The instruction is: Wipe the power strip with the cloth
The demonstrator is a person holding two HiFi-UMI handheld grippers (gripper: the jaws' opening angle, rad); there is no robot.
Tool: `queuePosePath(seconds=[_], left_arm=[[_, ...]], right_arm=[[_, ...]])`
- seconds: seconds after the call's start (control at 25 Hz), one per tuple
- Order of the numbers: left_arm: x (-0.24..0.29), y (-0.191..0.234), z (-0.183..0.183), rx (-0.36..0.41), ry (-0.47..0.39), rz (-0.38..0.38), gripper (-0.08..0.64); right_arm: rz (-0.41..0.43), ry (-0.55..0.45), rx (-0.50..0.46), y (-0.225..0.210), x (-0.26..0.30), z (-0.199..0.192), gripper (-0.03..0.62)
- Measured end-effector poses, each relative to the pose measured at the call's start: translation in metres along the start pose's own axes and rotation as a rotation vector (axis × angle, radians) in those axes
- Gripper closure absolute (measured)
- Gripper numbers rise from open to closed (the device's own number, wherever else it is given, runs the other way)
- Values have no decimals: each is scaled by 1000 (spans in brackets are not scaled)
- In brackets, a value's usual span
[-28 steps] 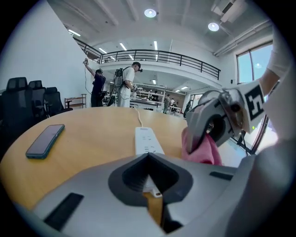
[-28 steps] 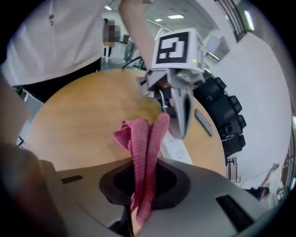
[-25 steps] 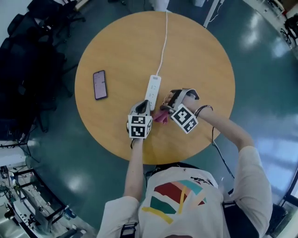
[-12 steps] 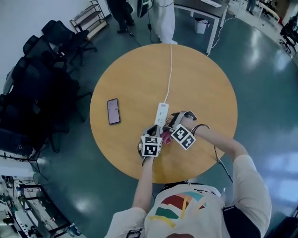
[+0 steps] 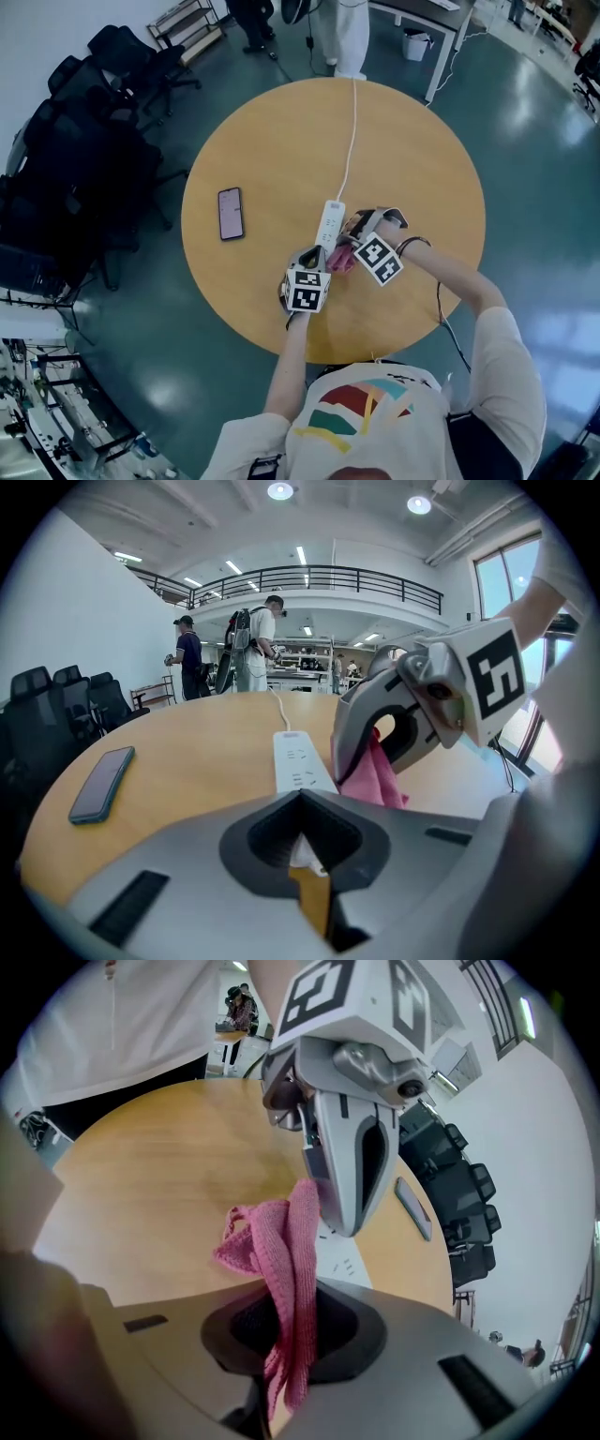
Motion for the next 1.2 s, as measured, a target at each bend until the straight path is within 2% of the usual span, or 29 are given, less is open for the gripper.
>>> queuePosePath(seconds=[0.48,0.8,0.92,0.96,1.0,1.04,1.08,1.16,1.2], left_arm=[[9,9,-5,-8,-15,-3,531],[9,12,-5,-24,-17,-10,531],[9,8,-3,-31,-20,-11,531],[9,6,-2,-33,-23,-11,531],[9,6,-3,-34,-26,-10,531],[9,7,-3,-33,-30,-6,531],[9,9,-3,-31,-34,-1,531],[7,13,-3,-31,-37,8,531],[6,14,-4,-35,-36,10,531]], right_arm=[[-38,147,62,-38,25,-94,553],[-51,210,89,-59,38,-128,552],[-77,305,154,-68,31,-152,553],[-102,351,229,-74,26,-162,554],[-131,381,350,-83,22,-170,553],[-148,379,514,-94,19,-174,552],[-141,341,703,-105,19,-174,552],[-72,205,1066,-122,24,-165,552],[-38,135,1191,-130,27,-157,552]])
Point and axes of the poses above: the fingertips, and each gripper's own axes: x forward along the fingers, y to its left, z out of its top, the point moved 3 cm from there along -x, backward along the fingers, and after that the axes turned 7 degrees about -z, right-handed, at the moved point
